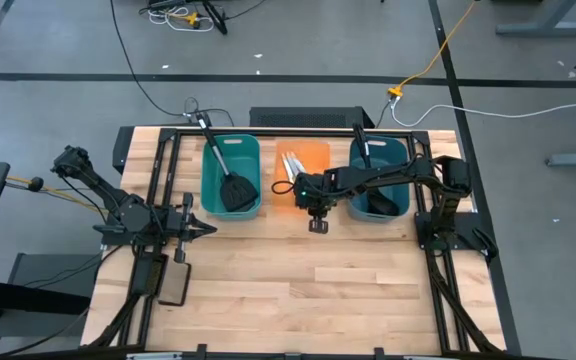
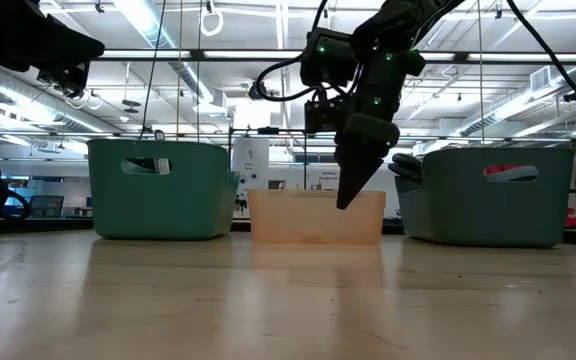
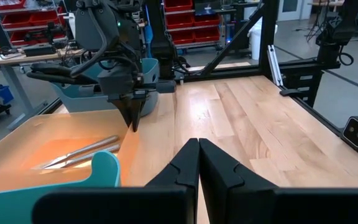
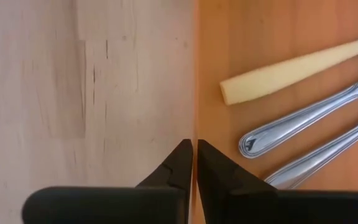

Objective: Pick & Place Kitchen Items
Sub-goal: Adjust the orange bin, then return to Home position

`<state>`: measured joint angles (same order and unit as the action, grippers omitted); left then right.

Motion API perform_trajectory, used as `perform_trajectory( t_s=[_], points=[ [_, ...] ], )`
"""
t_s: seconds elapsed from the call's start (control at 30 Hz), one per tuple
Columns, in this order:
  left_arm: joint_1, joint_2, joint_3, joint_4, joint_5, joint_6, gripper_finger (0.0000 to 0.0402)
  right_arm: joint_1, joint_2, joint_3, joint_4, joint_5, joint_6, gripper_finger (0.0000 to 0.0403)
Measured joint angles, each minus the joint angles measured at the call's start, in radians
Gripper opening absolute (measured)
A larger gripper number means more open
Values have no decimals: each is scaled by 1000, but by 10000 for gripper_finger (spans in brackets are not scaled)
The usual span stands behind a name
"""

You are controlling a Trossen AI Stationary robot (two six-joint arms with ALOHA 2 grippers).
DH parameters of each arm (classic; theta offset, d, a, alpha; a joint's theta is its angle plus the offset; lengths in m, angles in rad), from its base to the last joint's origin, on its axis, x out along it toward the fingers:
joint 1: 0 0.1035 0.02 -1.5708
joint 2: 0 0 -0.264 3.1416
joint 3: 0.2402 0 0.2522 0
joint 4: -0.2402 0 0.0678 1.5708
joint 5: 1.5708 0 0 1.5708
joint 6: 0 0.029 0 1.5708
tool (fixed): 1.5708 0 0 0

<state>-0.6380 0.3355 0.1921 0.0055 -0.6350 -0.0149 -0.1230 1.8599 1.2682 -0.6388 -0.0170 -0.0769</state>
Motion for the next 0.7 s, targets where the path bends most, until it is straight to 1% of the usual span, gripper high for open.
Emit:
perform_trajectory(
  t_s=[0.07, 0.17, 0.43, 0.57, 0.63, 0.7],
  points=[
    [0, 0, 0, 0, 0, 0, 18, 0, 0, 0, 1, 0, -16, 28],
    [0, 0, 0, 0, 0, 0, 18, 0, 0, 0, 13, 0, -32, 44],
    [0, 0, 0, 0, 0, 8, 18, 0, -33, 12, 35, 9, -36, 135],
    [0, 0, 0, 1, 0, 35, 18, 0, -83, 12, 45, 1, -36, 170],
    [0, 0, 2, 5, -11, 62, 18, 1, -123, 13, 49, -8, -37, 180],
    [1, 0, 22, -4, -29, 96, 18, 0, -174, 13, 76, -41, -40, 185]
  ],
)
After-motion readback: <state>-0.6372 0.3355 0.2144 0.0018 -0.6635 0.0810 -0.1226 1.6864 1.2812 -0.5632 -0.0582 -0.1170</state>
